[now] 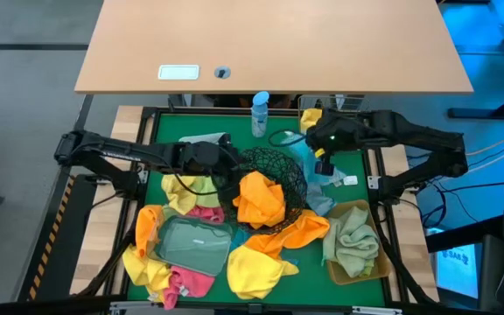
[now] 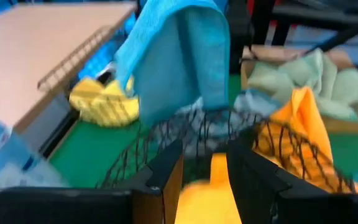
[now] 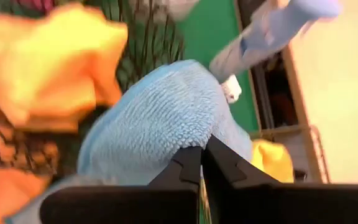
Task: Sort microfiber towel by color & place in baskets
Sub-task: Put the blue microfiber towel into the white bin
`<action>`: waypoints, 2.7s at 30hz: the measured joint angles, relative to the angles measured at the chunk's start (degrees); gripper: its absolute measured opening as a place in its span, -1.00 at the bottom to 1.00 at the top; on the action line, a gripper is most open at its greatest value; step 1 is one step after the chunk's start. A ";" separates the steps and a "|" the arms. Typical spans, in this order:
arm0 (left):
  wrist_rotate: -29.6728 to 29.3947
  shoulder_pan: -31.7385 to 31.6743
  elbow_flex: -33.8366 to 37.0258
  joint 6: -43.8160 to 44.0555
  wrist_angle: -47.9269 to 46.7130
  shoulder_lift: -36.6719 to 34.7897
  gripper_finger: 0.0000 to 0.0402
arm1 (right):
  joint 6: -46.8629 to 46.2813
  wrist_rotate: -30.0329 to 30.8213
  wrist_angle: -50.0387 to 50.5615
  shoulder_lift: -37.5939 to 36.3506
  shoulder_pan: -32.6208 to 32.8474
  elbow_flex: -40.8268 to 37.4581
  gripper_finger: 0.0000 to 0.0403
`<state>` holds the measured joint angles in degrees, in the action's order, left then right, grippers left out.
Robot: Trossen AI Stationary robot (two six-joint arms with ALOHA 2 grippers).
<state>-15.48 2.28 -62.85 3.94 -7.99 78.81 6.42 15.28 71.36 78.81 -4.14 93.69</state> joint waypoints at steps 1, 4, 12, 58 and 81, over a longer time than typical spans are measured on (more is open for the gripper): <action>-0.08 0.00 0.00 -0.34 1.77 0.58 -0.41 | 0.09 -0.43 -0.92 0.00 0.00 0.62 -0.98; -0.23 -0.01 0.00 -2.21 6.47 2.23 -0.41 | 1.53 -3.26 -3.24 0.00 0.00 1.84 -0.98; -0.19 -0.02 0.00 -11.07 13.87 5.88 -0.39 | 5.00 -11.51 -11.55 0.00 0.04 2.05 -0.98; -3.76 -2.01 0.00 -15.08 30.71 7.12 0.07 | 5.85 -14.95 -33.83 3.87 0.02 2.01 -0.98; -5.90 -2.27 0.00 -15.12 30.32 6.98 -0.97 | 2.55 -16.41 -33.77 3.87 0.00 2.01 -0.85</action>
<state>-21.39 0.01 -62.85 -11.18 22.32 85.80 8.97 -1.13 37.59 82.67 -4.14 95.70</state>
